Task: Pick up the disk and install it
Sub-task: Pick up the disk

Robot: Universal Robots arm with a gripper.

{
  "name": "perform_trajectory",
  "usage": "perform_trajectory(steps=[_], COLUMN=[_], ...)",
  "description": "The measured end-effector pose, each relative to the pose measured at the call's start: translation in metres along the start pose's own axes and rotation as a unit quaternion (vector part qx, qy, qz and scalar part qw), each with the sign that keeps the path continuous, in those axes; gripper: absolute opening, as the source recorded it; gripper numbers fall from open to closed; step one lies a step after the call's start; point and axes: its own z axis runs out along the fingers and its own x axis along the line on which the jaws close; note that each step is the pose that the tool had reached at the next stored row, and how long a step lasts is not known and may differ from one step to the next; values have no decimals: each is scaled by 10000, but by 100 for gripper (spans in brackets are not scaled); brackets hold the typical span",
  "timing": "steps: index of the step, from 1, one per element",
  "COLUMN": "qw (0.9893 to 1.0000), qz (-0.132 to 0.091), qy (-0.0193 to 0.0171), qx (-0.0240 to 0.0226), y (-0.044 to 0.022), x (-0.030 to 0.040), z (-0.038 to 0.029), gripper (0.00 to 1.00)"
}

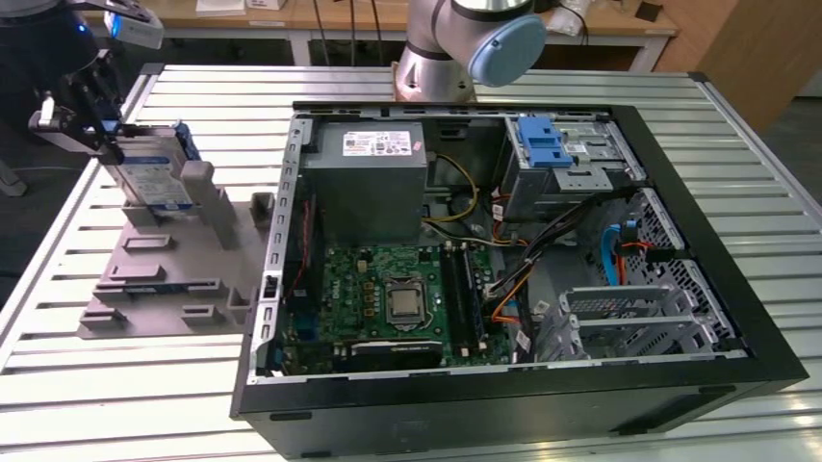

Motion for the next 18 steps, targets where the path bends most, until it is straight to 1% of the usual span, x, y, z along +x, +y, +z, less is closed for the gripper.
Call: perform_trajectory(steps=[5,18], qw=[10000,10000], qz=[0,0], qy=[0,0], qx=[0,0], y=[0,2], x=[0,-2], z=[-4,-43], gripper=[36,36])
